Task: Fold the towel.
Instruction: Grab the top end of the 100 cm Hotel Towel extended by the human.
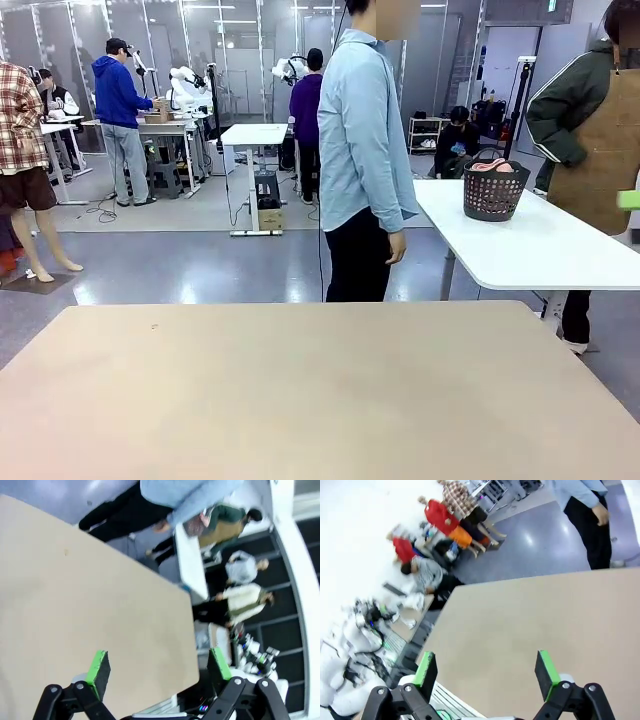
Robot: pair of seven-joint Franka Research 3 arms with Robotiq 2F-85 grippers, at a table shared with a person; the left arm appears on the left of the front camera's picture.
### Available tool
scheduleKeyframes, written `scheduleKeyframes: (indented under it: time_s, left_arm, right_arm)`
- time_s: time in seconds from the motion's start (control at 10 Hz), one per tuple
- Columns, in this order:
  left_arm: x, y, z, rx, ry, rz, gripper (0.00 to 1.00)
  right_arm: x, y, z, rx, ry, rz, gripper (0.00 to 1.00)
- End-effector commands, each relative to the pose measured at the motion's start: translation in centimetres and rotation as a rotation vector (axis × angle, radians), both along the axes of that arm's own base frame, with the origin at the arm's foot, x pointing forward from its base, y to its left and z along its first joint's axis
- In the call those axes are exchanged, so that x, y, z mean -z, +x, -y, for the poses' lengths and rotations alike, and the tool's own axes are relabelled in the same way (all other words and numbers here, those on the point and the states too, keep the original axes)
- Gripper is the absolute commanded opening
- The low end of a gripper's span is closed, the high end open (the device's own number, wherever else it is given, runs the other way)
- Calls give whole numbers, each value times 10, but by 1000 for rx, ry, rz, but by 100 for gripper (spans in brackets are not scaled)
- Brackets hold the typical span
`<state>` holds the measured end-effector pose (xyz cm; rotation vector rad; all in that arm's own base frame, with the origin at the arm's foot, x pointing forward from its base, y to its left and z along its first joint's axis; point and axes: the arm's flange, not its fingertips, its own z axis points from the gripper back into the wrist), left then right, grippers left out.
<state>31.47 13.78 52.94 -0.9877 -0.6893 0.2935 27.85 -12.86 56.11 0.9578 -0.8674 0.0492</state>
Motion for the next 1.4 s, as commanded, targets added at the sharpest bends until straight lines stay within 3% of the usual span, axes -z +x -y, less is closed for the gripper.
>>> scheduleKeyframes:
  time_s: [0.0, 0.5, 0.6, 1.3]
  left_arm:
    - [18, -16, -8, -107, -76, 150, 100]
    - [14, -11, -24, -200, -16, 273, 100]
    - [-2, -13, -43, -165, -58, 213, 100]
    - [-2, -13, -43, -165, -58, 213, 100]
  right_arm:
    - [115, -103, -48, 73, 76, -51, 100]
    - [136, -107, -40, 107, 153, -45, 100]
    - [38, -54, 69, 112, 157, -82, 100]
    - [38, -54, 69, 112, 157, -82, 100]
